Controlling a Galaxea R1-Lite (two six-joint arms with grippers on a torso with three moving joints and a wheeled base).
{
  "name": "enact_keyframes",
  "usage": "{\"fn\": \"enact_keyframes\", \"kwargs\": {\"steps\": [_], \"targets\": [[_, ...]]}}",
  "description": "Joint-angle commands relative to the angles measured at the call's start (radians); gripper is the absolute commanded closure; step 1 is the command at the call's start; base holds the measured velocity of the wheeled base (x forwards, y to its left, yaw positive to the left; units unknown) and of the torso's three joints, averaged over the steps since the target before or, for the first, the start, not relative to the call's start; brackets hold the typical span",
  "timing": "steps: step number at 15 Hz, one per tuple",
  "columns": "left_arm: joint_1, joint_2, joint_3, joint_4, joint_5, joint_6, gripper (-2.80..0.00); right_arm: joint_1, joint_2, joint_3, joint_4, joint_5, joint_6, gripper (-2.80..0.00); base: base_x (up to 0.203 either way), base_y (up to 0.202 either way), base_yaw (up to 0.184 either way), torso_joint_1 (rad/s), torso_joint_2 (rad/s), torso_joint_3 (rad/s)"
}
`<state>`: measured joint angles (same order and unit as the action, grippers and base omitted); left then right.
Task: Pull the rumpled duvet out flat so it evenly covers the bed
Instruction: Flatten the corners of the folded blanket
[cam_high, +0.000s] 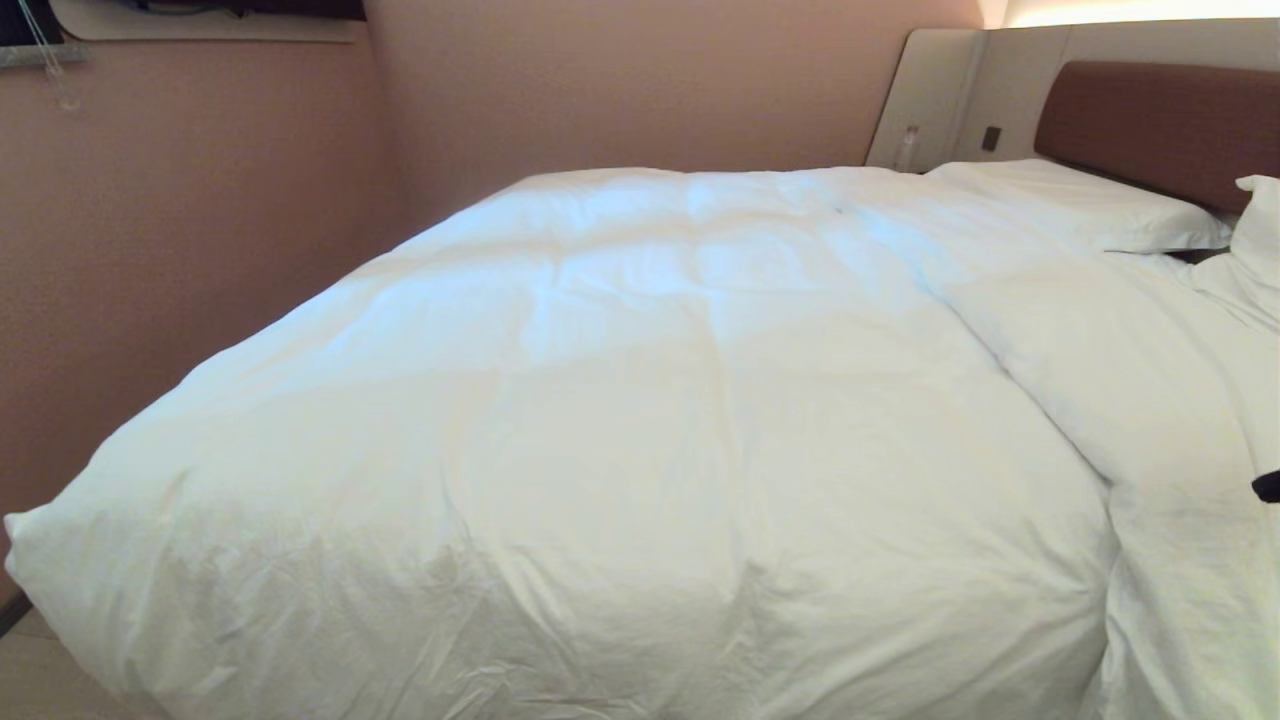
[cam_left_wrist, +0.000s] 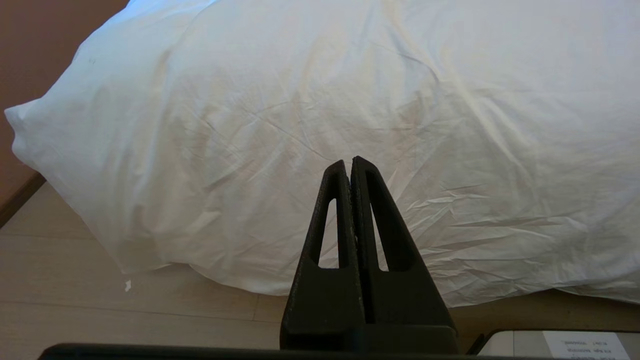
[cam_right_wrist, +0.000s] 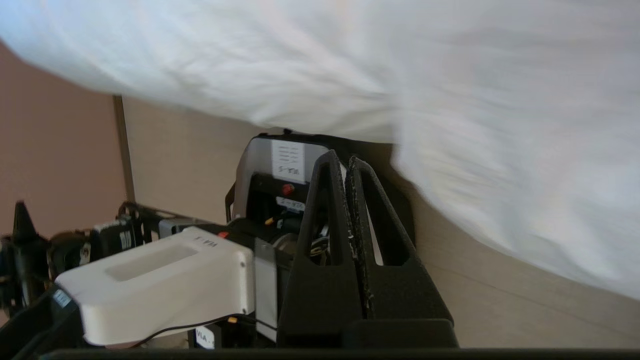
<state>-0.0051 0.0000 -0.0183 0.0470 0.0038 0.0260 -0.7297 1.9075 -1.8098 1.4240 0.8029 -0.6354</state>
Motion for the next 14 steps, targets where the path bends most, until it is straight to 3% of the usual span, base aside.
{"fn": "enact_keyframes", "kwargs": {"steps": [1,6,8,10,14], "targets": [[0.000,0.000,0.000,0.001,0.000,0.000,0.00,0.098,-0.099,0.003,0.006,0.004,0.219,0.00,0.000,0.000,0.000,0.000,0.00,0.000],[0.001,0.000,0.000,0.001,0.001,0.000,0.00,0.390,-0.312,0.005,-0.003,-0.007,0.536,0.00,0.000,0.000,0.000,0.005,0.00,0.000],[0.000,0.000,0.000,0.001,0.001,0.000,0.00,0.459,-0.400,0.015,-0.005,-0.050,0.647,0.00,0.000,0.000,0.000,0.000,0.00,0.000],[0.001,0.000,0.000,0.001,0.001,0.000,0.00,0.476,-0.465,0.062,-0.018,-0.071,0.698,0.00,0.000,0.000,0.000,0.000,0.00,0.000],[0.001,0.000,0.000,0.001,0.001,0.000,0.00,0.477,-0.490,0.192,-0.079,-0.136,0.710,0.00,0.000,0.000,0.000,0.000,0.00,0.000]]}}
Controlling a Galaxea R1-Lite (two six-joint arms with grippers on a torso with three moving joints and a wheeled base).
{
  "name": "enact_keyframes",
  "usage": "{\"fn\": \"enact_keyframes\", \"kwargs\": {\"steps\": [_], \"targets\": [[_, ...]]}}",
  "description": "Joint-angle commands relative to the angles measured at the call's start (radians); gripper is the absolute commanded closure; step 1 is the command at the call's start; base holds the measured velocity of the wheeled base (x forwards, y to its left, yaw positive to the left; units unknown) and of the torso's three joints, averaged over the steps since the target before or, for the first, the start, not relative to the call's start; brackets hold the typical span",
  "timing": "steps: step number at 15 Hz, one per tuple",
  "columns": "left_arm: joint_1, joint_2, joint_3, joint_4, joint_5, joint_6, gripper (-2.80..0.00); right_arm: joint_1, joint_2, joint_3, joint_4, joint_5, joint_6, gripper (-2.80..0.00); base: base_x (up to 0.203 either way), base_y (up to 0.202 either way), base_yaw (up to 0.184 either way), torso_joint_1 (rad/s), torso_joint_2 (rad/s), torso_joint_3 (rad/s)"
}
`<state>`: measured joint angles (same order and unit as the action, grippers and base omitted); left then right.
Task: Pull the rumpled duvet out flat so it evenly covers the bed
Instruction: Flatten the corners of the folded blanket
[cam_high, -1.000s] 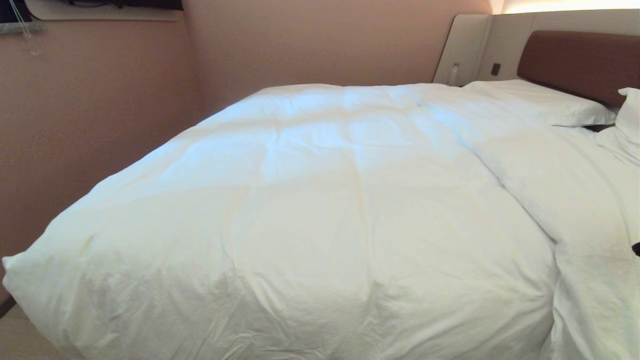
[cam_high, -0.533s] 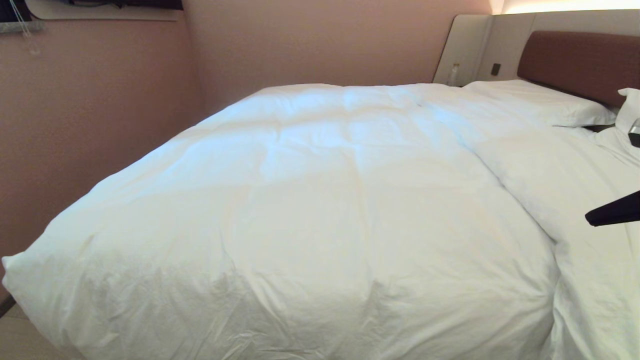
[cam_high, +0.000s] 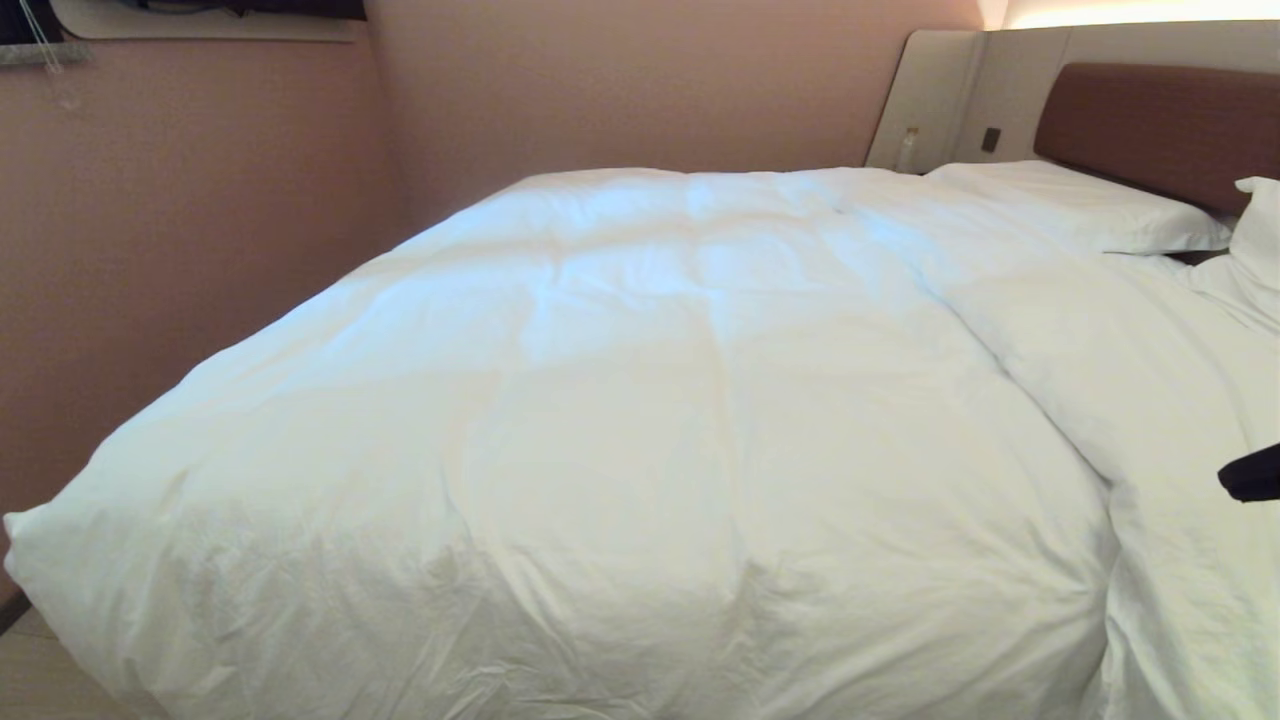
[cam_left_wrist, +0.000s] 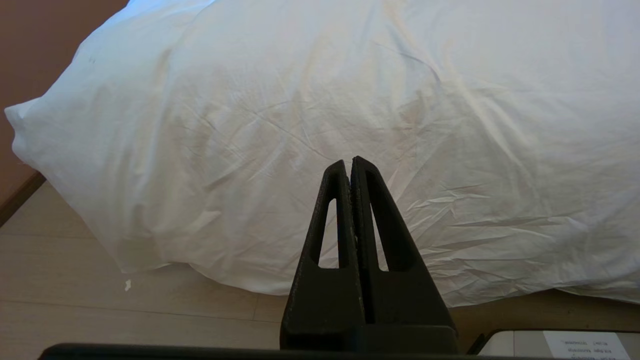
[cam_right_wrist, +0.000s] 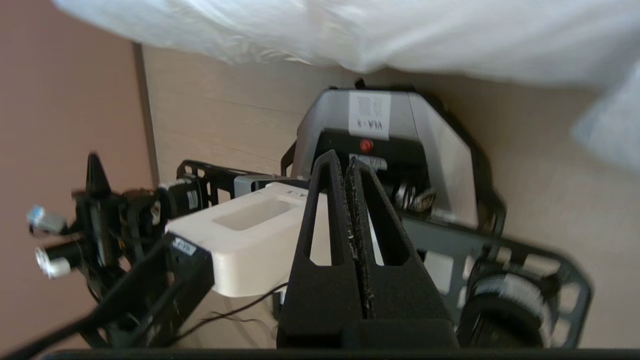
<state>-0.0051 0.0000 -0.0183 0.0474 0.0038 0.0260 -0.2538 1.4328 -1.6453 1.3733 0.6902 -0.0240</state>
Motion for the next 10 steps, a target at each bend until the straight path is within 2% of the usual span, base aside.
{"fn": "enact_keyframes", "kwargs": {"steps": [1,4,7,9,10], "targets": [[0.000,0.000,0.000,0.000,0.001,0.000,0.00,0.001,-0.022,0.065,-0.065,-0.050,0.108,0.00,0.000,0.000,0.000,0.000,0.00,0.000],[-0.001,0.000,0.000,0.000,0.000,0.000,0.00,0.000,-0.029,0.223,-0.241,-0.173,0.135,0.00,0.000,0.000,0.000,0.000,0.00,0.000],[0.000,0.000,0.000,0.000,0.001,0.000,0.00,-0.010,-0.056,0.461,-0.609,-0.349,0.139,0.00,0.000,0.000,0.000,0.000,0.00,0.000],[0.000,0.000,0.000,0.000,0.001,0.000,0.00,-0.052,-0.096,0.597,-0.841,-0.403,0.068,0.00,0.000,0.000,0.000,0.000,0.00,0.000],[0.000,0.000,0.000,0.000,0.001,0.000,0.00,-0.098,-0.106,0.642,-0.897,-0.413,-0.014,0.00,0.000,0.000,0.000,0.000,0.00,0.000]]}}
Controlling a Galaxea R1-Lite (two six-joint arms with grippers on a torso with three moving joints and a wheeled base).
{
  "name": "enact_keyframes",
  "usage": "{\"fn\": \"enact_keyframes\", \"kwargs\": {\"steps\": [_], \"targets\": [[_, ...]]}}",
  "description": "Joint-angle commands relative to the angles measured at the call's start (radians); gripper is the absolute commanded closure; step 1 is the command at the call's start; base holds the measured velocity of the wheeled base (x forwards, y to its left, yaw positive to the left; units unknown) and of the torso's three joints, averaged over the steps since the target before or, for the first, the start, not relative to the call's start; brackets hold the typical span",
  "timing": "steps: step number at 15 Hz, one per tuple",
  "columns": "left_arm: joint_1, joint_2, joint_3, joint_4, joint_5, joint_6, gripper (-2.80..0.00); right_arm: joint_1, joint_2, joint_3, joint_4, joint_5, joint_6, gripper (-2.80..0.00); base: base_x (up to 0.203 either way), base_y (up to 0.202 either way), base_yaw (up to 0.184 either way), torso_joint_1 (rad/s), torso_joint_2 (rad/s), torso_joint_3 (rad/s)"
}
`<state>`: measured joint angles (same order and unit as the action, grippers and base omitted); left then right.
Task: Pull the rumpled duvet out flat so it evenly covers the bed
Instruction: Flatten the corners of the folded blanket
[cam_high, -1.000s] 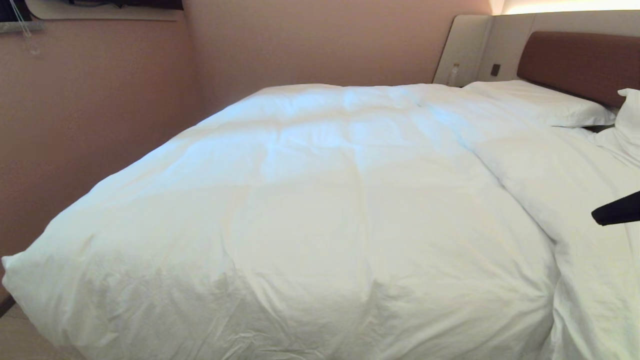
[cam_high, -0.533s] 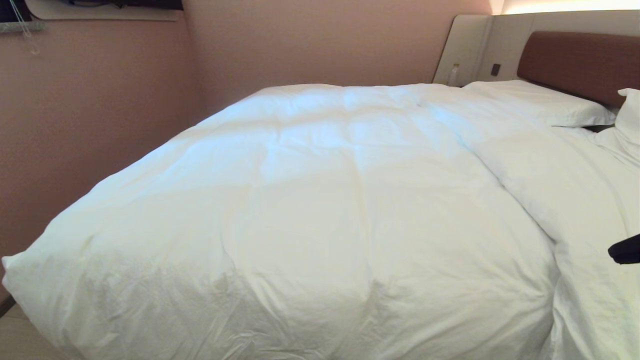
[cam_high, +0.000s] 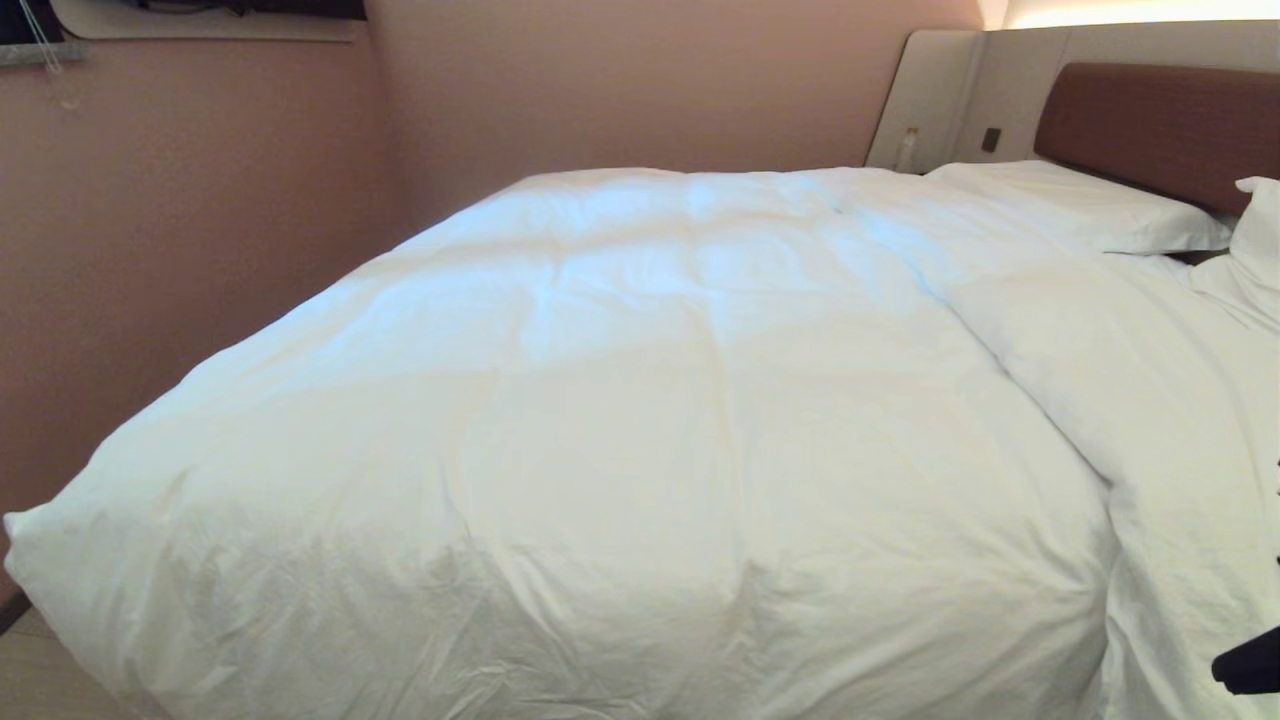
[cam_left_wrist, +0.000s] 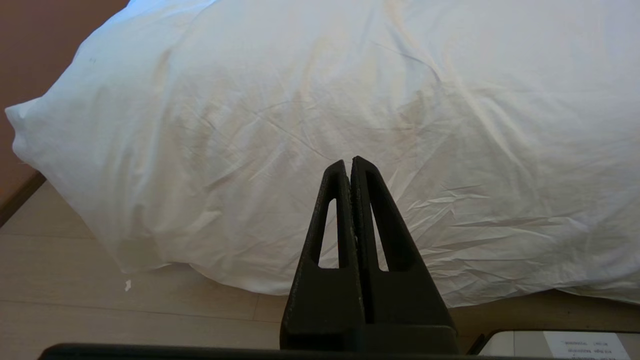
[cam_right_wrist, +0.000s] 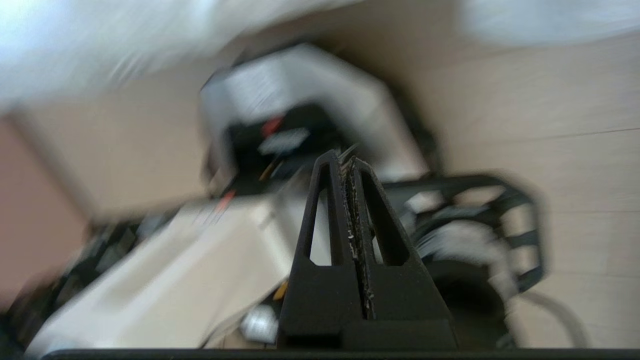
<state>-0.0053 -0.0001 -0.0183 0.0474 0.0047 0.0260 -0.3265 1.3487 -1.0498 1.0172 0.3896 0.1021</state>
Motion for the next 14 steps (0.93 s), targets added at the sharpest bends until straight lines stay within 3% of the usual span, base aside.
{"fn": "enact_keyframes", "kwargs": {"steps": [1,5,9,14], "targets": [[0.001,0.000,0.000,0.000,0.000,0.000,0.00,-0.057,-0.024,0.079,-0.578,-0.115,-0.189,0.00,0.000,0.000,0.000,0.000,0.00,0.000],[0.001,0.000,0.000,0.000,0.000,0.000,0.00,-0.152,0.001,0.178,-0.760,-0.103,-0.331,0.00,0.000,0.000,0.000,0.000,0.00,0.000],[-0.001,0.000,0.000,0.000,0.000,0.000,0.00,-0.230,0.074,0.321,-0.974,-0.018,-0.503,0.00,0.000,0.000,0.000,0.000,0.00,0.000],[-0.001,0.000,0.000,0.000,0.000,0.000,0.00,-0.341,0.144,0.435,-1.121,0.060,-0.669,0.00,0.000,0.000,0.000,0.000,0.00,0.000]]}}
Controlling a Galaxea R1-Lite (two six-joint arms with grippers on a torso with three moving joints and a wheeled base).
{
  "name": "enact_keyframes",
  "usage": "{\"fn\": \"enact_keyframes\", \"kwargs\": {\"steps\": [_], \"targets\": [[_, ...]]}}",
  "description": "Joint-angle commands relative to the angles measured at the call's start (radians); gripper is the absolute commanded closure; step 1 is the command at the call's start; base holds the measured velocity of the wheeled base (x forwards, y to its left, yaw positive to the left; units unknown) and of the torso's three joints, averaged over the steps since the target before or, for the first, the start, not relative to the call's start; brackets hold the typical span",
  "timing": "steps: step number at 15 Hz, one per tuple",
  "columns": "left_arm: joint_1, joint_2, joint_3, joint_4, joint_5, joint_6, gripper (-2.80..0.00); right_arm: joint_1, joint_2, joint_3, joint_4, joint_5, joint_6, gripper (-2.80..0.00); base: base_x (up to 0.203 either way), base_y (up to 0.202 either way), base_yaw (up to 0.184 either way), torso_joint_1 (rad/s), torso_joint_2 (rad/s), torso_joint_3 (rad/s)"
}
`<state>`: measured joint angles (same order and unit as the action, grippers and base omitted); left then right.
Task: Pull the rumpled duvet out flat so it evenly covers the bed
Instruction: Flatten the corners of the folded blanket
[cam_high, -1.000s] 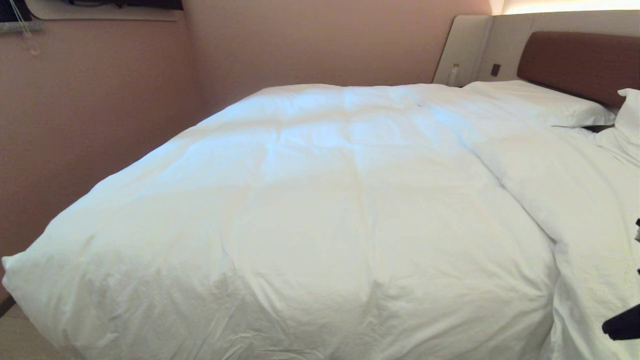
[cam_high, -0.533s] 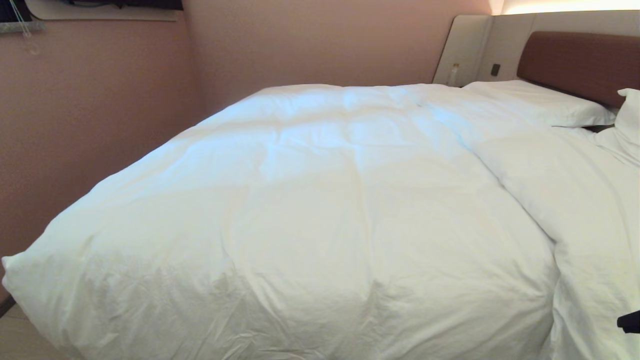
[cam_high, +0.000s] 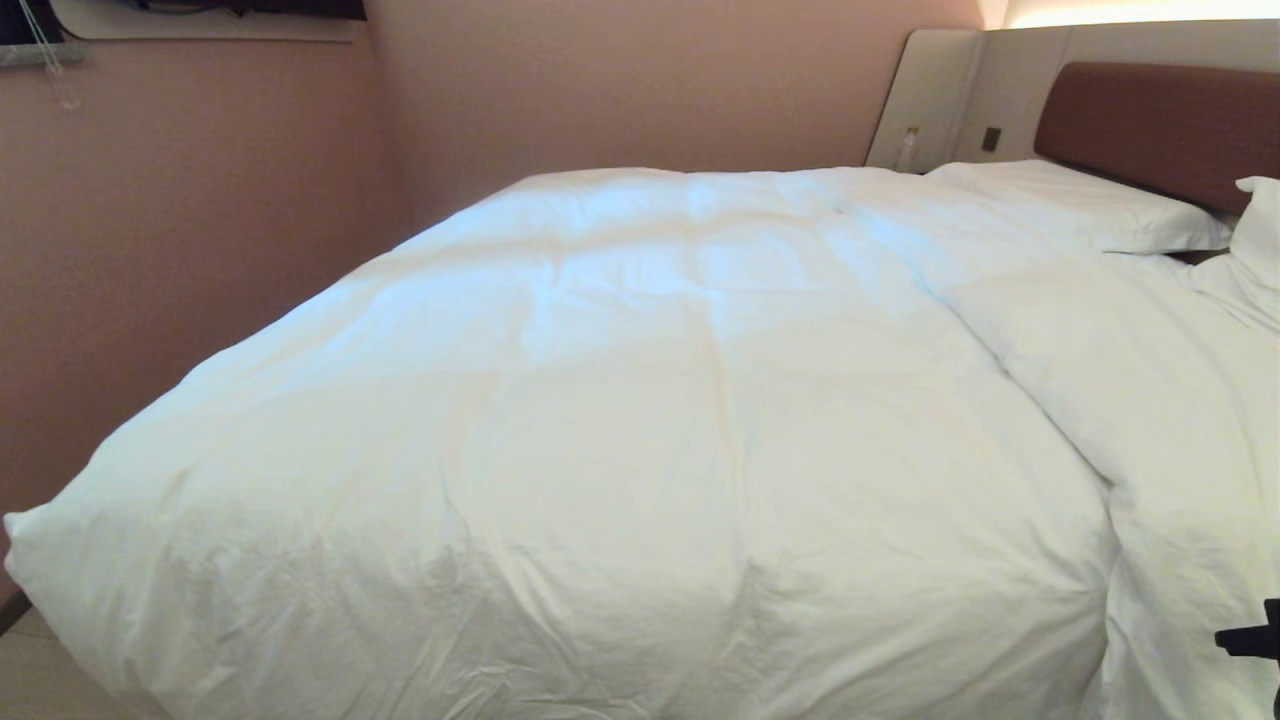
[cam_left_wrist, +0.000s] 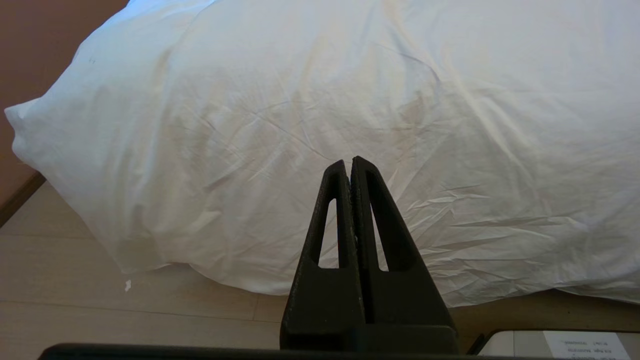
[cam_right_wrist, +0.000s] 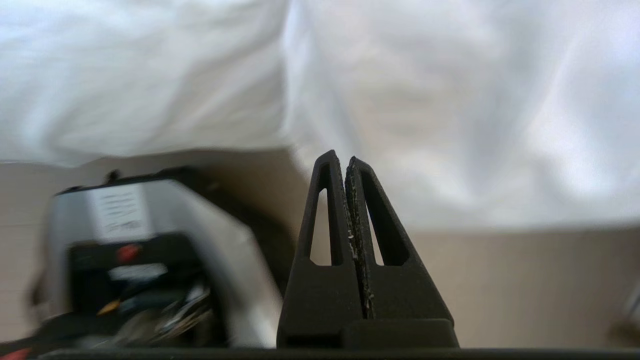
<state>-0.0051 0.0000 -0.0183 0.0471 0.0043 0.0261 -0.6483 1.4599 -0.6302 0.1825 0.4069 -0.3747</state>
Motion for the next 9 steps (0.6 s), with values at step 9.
{"fn": "enact_keyframes", "kwargs": {"steps": [9], "targets": [[0.001,0.000,0.000,0.000,0.000,0.000,0.00,-0.079,0.070,0.116,-0.348,0.134,-0.357,0.00,0.000,0.000,0.000,0.000,0.00,0.000]]}}
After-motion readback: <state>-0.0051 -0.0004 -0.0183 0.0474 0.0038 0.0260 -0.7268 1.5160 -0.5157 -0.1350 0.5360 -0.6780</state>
